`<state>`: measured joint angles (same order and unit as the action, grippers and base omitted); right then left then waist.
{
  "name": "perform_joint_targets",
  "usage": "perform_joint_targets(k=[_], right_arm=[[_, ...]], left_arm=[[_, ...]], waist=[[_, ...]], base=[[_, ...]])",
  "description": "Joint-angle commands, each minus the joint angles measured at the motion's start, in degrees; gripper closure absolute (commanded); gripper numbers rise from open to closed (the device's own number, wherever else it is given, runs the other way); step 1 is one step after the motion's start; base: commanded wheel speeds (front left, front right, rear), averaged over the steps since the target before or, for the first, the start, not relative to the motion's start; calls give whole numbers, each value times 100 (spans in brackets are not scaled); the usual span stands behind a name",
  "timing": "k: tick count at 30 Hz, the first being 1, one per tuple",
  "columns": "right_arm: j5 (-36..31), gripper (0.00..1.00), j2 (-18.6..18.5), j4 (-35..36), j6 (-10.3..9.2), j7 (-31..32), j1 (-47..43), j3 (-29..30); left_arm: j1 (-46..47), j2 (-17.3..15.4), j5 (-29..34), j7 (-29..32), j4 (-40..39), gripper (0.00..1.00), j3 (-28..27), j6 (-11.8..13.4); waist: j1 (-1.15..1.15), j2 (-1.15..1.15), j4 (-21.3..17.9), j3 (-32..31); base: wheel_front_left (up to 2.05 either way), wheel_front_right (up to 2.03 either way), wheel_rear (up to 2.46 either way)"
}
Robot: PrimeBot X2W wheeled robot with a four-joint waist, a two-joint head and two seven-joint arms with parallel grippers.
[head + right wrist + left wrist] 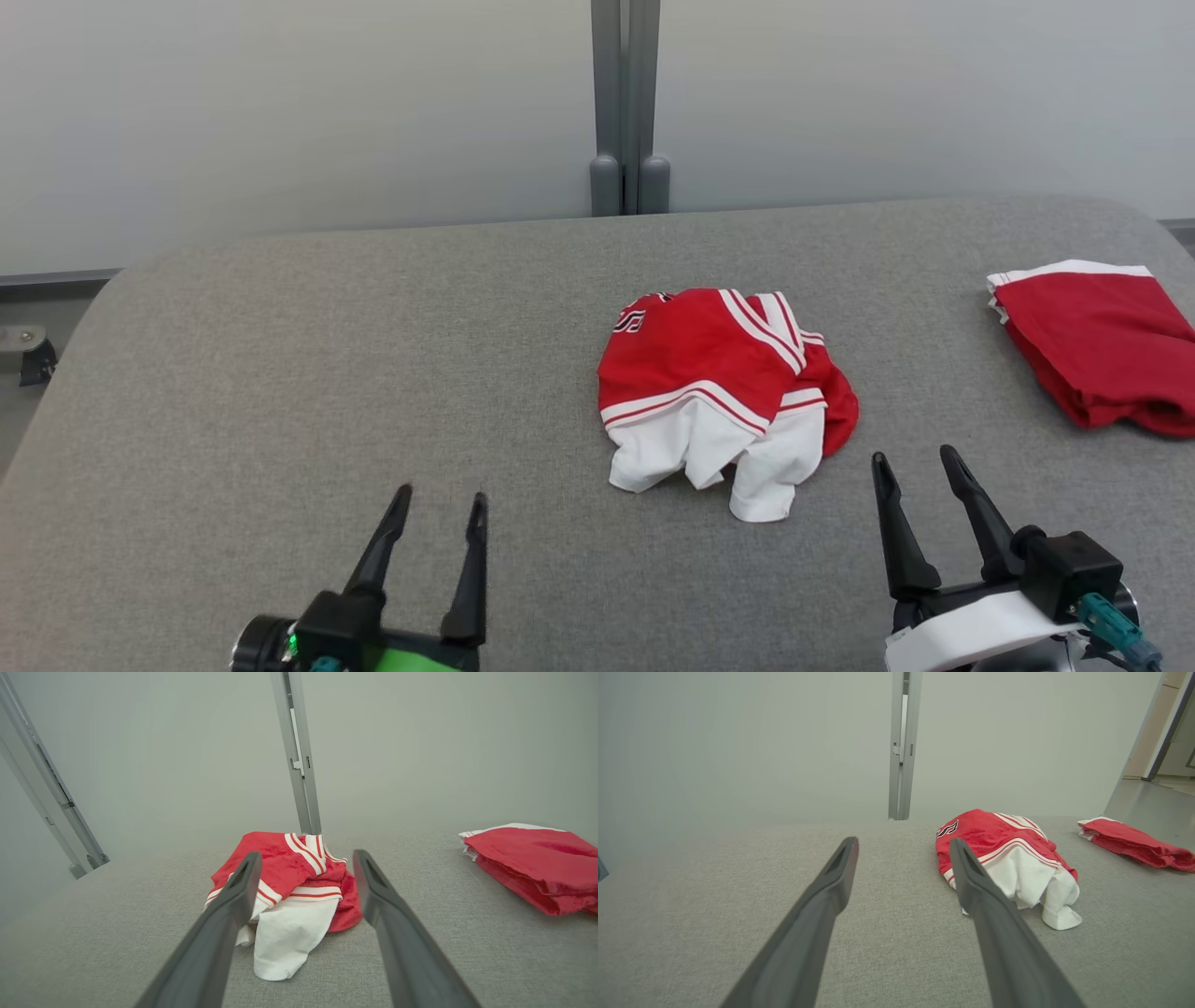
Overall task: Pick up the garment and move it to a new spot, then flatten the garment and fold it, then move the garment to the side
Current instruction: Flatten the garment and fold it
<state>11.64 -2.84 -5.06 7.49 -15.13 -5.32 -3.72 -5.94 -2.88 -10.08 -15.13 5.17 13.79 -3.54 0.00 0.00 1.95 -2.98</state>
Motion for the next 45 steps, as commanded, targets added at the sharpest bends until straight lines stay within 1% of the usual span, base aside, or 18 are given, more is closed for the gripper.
perform_joint_targets(k=[1, 3, 5, 8, 13, 17, 21, 25, 29, 32, 35, 36, 37, 38, 39, 43, 45], right_arm=[[-29, 0, -14, 28, 0, -1, 72, 56], [-66, 0, -40, 44, 0, -1, 135, 98], [-79, 0, -57, 69, 0, -1, 195, 179], [-121, 0, -89, 142, 0, -1, 462, 217], [-146, 0, -89, 187, 0, -1, 717, 317], [-158, 0, -66, 184, 0, -1, 876, 291], [-131, 0, -50, 159, 0, -1, 980, 246], [-99, 0, -22, 154, 0, -1, 1067, 207], [-102, 0, -17, 131, 0, -1, 1067, 210], [-120, 0, -12, 139, 0, -1, 1056, 233], [-137, 0, -10, 132, 0, -1, 1045, 273], [-139, 0, -10, 130, 0, -1, 1044, 284], [-142, 0, -9, 127, 0, -1, 1044, 282], [-143, 0, -8, 123, 0, -1, 1040, 291], [-140, 0, -8, 115, 0, -1, 1033, 290], [-95, 0, -8, 84, 0, -1, 1031, 234], [-42, 0, -8, 67, 0, -1, 1026, 189]], left_arm=[[272, -4, 76, -1, 85, 0, 178, -90], [560, -2, 121, -1, 283, 0, 563, -197], [907, -11, 173, 0, 502, 0, 892, -242], [1523, -12, 199, -1, 876, 0, 1407, -295], [2409, -14, 216, 0, 1497, 0, 2230, -342], [3012, -18, 60, -1, 1984, 0, 2709, -347], [3532, -18, -74, 0, 2553, 0, 3002, -89], [4015, -16, -318, 13, 3175, 0, 3298, 197], [4426, -17, -564, 25, 3619, 0, 3519, 729], [4599, -21, -738, 22, 3883, 0, 3593, 1007], [4735, -19, -947, 40, 4109, 0, 3668, 1150], [4781, -18, -1003, 36, 4166, 34, 3703, 1178], [4815, -20, -1058, 29, 4210, 64, 3729, 1194], [4832, -20, -1118, 22, 4228, 84, 3751, 1192], [4844, -20, -1208, 15, 4247, 100, 3776, 1175], [4940, -17, -1458, -3, 4212, 100, 3837, 1081], [5010, -14, -1673, -3, 4104, 100, 3864, 931]], waist=[[0, 0, -138, 171], [0, 0, -253, 299], [0, 0, -413, 443], [0, 0, -746, 874], [0, 0, -1154, 1394], [0, 0, -1415, 1692], [0, 0, -1628, 1892], [0, 0, -1757, 1981], [0, 0, -1816, 1999], [0, 0, -1810, 1983], [0, 0, -1769, 1947], [0, 0, -1744, 1929], [0, 0, -1717, 1909], [0, 0, -1692, 1888], [0, 0, -1666, 1859], [0, 0, -1621, 1728], [0, 0, -1638, 1606]], base=[[0, 0, 0], [0, 0, 0], [0, 0, 0], [0, 0, 0], [0, 0, 0], [0, 0, 0], [0, 0, 0], [0, 0, 0], [0, 0, 0], [0, 0, 0], [0, 0, 0], [0, 0, 0], [0, 0, 0], [0, 0, 0], [0, 0, 0], [0, 0, 0], [0, 0, 0]])
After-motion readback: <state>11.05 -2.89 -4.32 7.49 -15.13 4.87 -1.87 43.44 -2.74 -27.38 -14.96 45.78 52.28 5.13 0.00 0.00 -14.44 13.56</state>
